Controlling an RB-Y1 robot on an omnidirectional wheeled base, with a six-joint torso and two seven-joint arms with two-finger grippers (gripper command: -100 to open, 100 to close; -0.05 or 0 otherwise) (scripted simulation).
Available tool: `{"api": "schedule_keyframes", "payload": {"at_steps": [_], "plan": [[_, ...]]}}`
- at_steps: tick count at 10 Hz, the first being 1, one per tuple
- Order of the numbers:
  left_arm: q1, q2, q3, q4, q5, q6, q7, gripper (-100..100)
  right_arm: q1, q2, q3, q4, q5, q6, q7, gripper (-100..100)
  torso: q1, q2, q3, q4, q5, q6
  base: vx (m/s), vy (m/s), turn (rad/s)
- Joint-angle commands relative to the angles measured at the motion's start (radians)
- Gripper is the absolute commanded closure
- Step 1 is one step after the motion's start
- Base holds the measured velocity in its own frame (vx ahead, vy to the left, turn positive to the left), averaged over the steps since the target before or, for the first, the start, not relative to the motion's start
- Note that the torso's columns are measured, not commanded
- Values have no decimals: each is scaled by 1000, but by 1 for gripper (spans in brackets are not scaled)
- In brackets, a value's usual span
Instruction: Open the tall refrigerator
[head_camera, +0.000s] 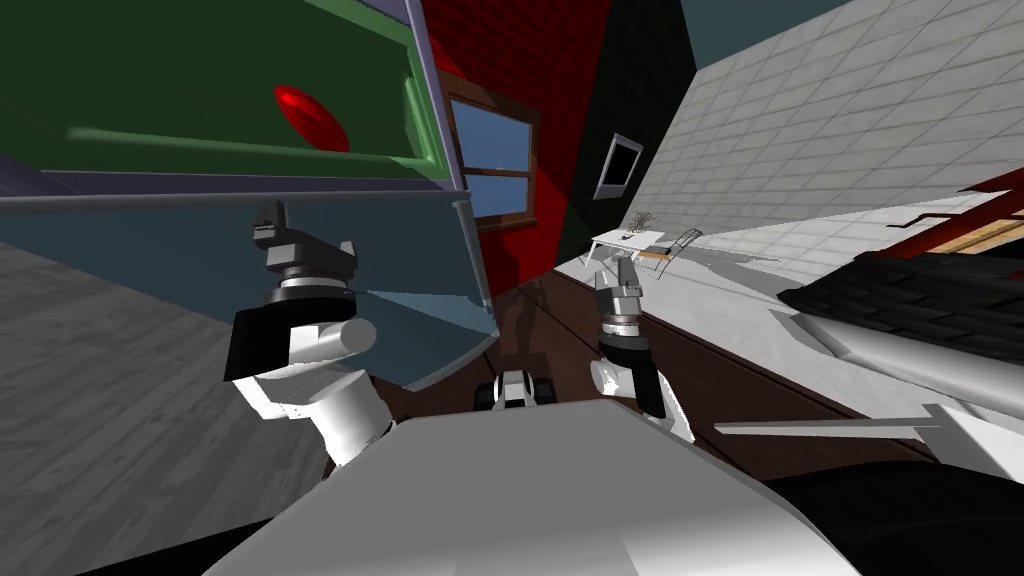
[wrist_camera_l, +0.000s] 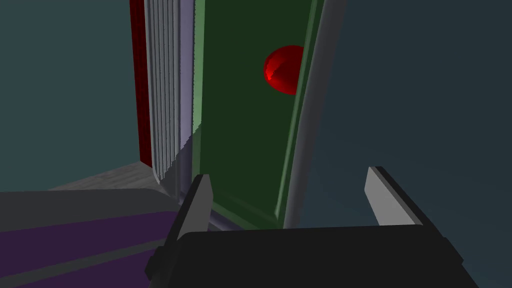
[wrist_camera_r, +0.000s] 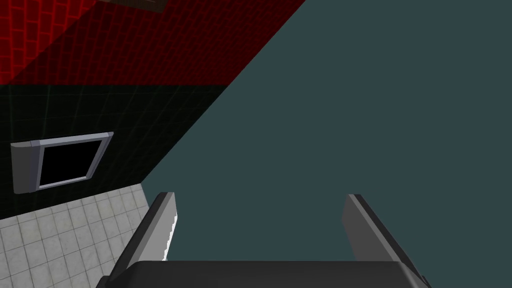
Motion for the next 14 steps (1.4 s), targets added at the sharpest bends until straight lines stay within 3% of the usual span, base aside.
{"api": "schedule_keyframes", "payload": {"at_steps": [1,2,5,7,8,10,11,14], "plan": [[-50,3,31,-2,6,61,2,-100,0,0,0,0,0,0,0,0,-2,-1,-1,0,0,0,46,-120,59],[-89,3,54,-5,11,97,4,-100,0,0,0,0,0,0,0,0,-3,-2,-1,-1,-1,0,41,-147,75],[-127,2,76,-8,16,147,5,-100,0,0,0,0,0,0,0,0,-3,-2,-1,0,-1,0,43,-117,49],[-199,1,113,-13,25,215,9,-100,0,0,0,0,0,0,0,0,-5,-1,-1,0,-1,0,47,-148,70],[-200,1,113,-13,25,228,9,-100,0,0,0,0,0,0,0,0,-6,-1,-1,0,-2,0,53,-136,28],[-266,-3,143,-19,35,291,13,-100,0,0,0,0,0,0,0,0,-4,-2,-1,-1,-1,0,62,-151,41],[-266,-3,143,-19,35,300,13,-100,0,0,0,0,0,0,0,0,-4,-2,-1,-1,-1,0,41,-112,22],[-350,-9,175,-29,48,392,19,-100,0,0,0,0,0,0,0,0,-5,-2,-1,-1,-1,0,62,-142,21]]}}
